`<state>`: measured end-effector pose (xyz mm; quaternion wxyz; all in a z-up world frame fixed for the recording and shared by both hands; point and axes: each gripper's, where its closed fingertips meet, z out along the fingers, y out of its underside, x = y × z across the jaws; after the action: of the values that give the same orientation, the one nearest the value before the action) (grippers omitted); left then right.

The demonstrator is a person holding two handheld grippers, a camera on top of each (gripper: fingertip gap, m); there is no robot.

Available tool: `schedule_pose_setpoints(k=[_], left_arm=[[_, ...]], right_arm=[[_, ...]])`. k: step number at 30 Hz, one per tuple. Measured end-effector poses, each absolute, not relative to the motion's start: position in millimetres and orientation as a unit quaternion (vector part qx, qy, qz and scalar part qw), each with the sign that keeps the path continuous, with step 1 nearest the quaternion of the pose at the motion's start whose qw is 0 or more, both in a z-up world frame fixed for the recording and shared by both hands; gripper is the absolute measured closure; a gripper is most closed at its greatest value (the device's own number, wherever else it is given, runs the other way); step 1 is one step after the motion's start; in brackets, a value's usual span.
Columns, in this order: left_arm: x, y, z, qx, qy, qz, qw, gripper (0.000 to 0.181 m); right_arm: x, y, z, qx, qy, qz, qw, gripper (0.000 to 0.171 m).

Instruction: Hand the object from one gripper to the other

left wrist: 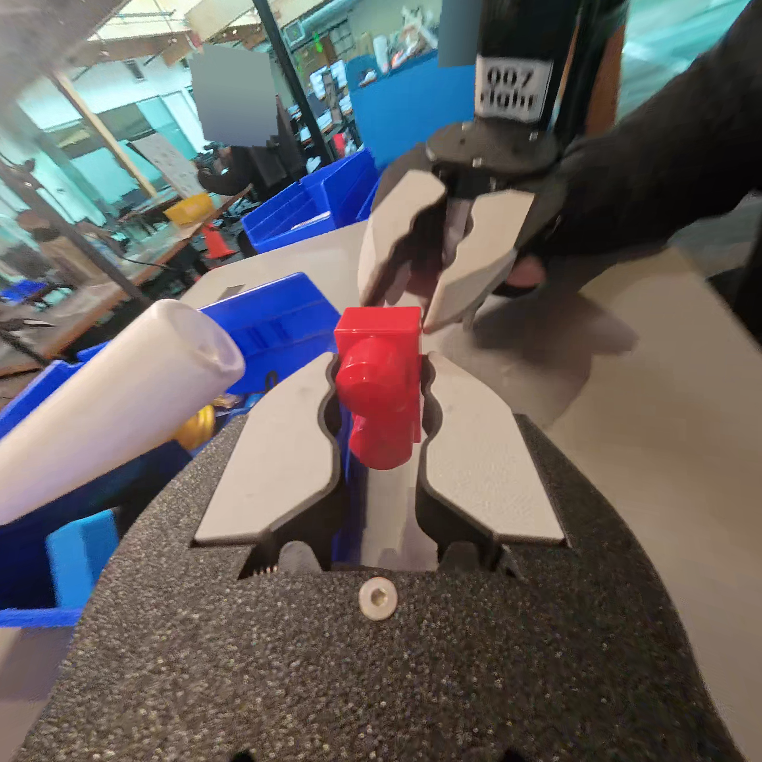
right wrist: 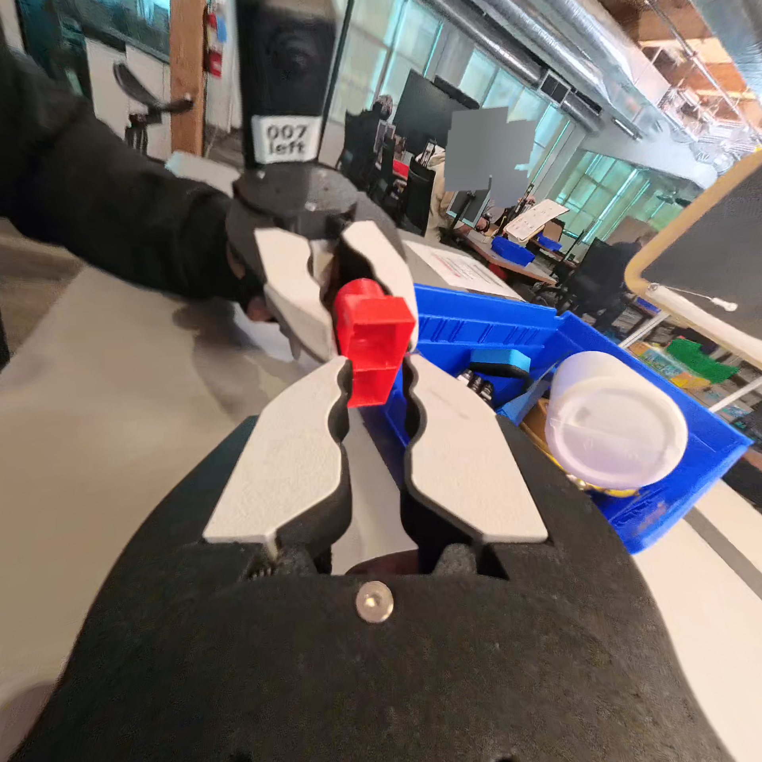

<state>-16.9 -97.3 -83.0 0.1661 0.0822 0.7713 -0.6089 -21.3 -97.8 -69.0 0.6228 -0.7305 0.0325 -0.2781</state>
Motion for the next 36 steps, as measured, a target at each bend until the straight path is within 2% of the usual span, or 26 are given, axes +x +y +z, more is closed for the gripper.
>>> schedule_pose_setpoints(k=[3, 9, 13, 17, 22, 26, 28, 31, 33, 36], left_arm=[[-14.3, -98.2, -92.7, 0.110, 0.785, -0.568, 0.221, 0.145], [-23.2, -102.2, -107.8, 0.169, 0.792, -0.525, 0.261, 0.145], [-29.2, -103.4, -110.2, 0.190, 0.790, -0.520, 0.263, 0.145], [-27.8, -103.0, -110.8, 0.187, 0.790, -0.522, 0.262, 0.145], [-22.7, -102.3, -93.9, 0.106, 0.781, -0.588, 0.179, 0.114], [-21.3, -99.8, -77.8, 0.048, 0.758, -0.643, 0.095, 0.107], [-26.9, -100.7, -70.7, 0.029, 0.739, -0.672, 0.043, 0.111], [-35.8, -102.9, -65.9, 0.025, 0.717, -0.697, 0.007, 0.127], [-34.1, -103.2, -68.4, 0.026, 0.721, -0.692, 0.021, 0.138], [-24.3, -99.1, -71.3, 0.035, 0.737, -0.672, 0.067, 0.139]], right_arm=[[-24.4, -98.9, -65.4, -0.728, 0.015, -0.288, 0.622, 0.142], [-30.7, -90.8, -80.5, -0.756, -0.015, -0.286, 0.589, 0.130], [-31.4, -89.6, -89.1, -0.771, -0.029, -0.288, 0.567, 0.129], [-32.6, -87.6, -92.2, -0.774, -0.040, -0.298, 0.557, 0.137], [-24.7, -93.9, -66.5, -0.723, -0.006, -0.324, 0.610, 0.137], [-32.4, -103.6, -34.1, -0.657, 0.024, -0.261, 0.707, 0.137], [-36.3, -105.8, -25.4, -0.632, 0.033, -0.232, 0.738, 0.137], [-39.5, -102.1, -27.9, -0.629, 0.036, -0.207, 0.749, 0.137], [-39.5, -99.1, -33.1, -0.636, 0.035, -0.205, 0.743, 0.137], [-32.8, -98.9, -40.4, -0.657, 0.044, -0.217, 0.721, 0.137]])
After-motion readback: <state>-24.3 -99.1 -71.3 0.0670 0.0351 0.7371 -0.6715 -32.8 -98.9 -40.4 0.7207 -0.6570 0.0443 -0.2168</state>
